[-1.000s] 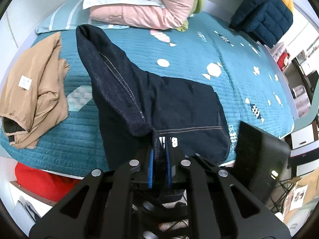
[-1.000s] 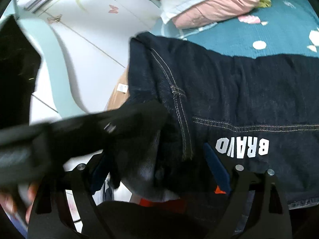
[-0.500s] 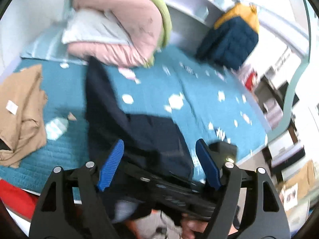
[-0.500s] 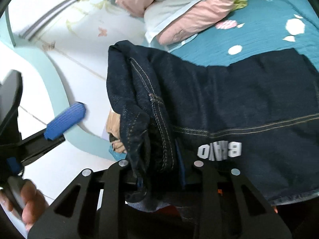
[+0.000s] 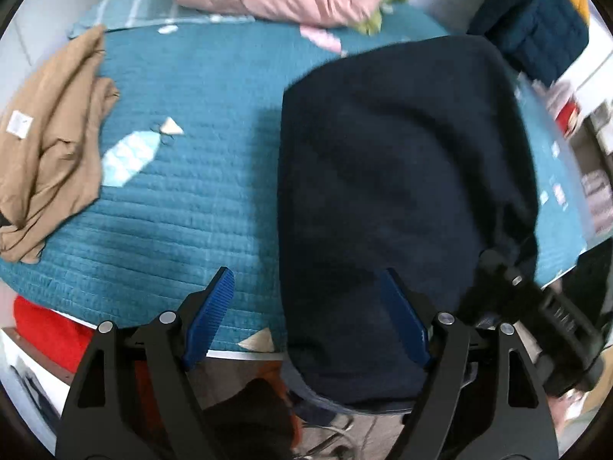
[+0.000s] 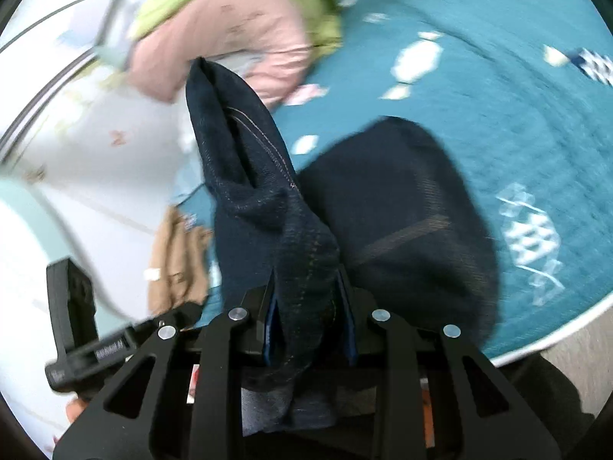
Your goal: Fold large clothes
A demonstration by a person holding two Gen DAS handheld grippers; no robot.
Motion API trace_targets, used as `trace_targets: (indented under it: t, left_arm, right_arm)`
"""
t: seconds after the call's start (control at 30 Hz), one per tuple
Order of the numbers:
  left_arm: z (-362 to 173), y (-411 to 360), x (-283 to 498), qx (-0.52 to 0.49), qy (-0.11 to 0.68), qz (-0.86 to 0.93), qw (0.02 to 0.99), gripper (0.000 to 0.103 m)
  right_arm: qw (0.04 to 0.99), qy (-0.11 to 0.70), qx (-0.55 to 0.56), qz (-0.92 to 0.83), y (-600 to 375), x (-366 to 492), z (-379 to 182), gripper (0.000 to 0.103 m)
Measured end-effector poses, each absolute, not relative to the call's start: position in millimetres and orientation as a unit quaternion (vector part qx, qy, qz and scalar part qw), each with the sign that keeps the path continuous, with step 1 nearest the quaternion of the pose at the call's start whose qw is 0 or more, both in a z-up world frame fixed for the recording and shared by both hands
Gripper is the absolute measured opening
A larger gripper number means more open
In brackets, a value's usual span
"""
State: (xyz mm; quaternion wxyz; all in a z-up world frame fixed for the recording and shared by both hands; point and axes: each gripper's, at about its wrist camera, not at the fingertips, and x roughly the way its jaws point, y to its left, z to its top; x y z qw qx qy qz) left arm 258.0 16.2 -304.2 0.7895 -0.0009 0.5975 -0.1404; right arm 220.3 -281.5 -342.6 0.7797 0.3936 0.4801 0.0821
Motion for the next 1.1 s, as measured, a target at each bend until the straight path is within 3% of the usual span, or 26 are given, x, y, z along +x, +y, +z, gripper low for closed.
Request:
trace_targets:
  t: [0.2,0.3,0.47,0.73,0.8,1.1]
  left_arm:
    - [-352.2,-13.9,262.5,0.048,0.641,-0.128,0.755,0.080]
    - [-360.6,-20.9,262.7,0.059,0.642,-0.119,0.755,0.086]
    - [-372.9,-22.4,265.7,0.072,0.645,-0.112,0.752,0.088]
    - [-383.3,-13.1,267.5,0.059,0.639,-0.119,0.757,0.090]
    - [-384.2,-14.2,266.0,0.064,0.636,-0.118,0.760,0.090]
    - [-383.3,-20.5,255.8,0.061,0.636,-0.127,0.759,0.090]
  right_arm:
    - [0.766,0.532,0.361,0.002,-301.2,222.2,-368.0,0.027]
    - [0.759,0.553,0.344,-0.020,-302.6,226.8,-379.3,0.027]
    - [0.756,0.560,0.339,-0.018,-305.0,222.1,-383.1,0.029]
    - [0.785,0.494,0.373,-0.025,-333.7,195.5,-341.2,0.038]
    - [0.792,0.494,0.358,-0.025,-332.5,198.7,-335.9,0.050]
    - [0.846,0.428,0.315,0.045,-304.7,221.4,-297.6,0.049]
